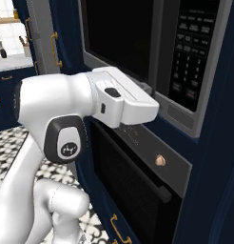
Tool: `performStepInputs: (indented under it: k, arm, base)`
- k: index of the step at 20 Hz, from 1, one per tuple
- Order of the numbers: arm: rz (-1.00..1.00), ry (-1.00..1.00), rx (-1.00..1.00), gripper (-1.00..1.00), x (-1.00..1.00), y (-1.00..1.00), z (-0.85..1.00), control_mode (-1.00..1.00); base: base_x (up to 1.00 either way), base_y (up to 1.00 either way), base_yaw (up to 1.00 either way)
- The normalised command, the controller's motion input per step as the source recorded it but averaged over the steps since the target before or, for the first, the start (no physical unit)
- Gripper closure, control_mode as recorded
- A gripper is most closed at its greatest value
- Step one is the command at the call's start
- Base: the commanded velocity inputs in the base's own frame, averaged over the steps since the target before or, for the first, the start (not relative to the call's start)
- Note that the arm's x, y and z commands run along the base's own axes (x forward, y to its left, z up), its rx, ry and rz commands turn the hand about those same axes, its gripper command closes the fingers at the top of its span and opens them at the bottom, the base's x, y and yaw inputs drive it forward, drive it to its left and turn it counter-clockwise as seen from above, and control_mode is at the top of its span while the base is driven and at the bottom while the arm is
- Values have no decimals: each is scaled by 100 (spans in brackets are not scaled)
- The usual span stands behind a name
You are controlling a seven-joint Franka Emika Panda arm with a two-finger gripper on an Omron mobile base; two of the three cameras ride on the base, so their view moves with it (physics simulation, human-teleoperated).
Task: Pick the eggplant from the sink and place it in the bowl. Then pick the bowl and place it in the microwave. Then close the microwave door and press the start button.
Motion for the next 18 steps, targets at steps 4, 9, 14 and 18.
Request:
performStepInputs:
  k: [4,9,14,18]
  arm:
    - [0,0,0,100,15,-16,-3,-100]
    - [0,0,1,100,17,-25,-5,-100]
    - [0,0,2,100,4,-28,-7,-100]
    - [0,0,0,100,3,-8,-9,-100]
  base:
    - [0,0,0]
    - [0,0,0]
    - [0,0,0]
    - [0,0,0]
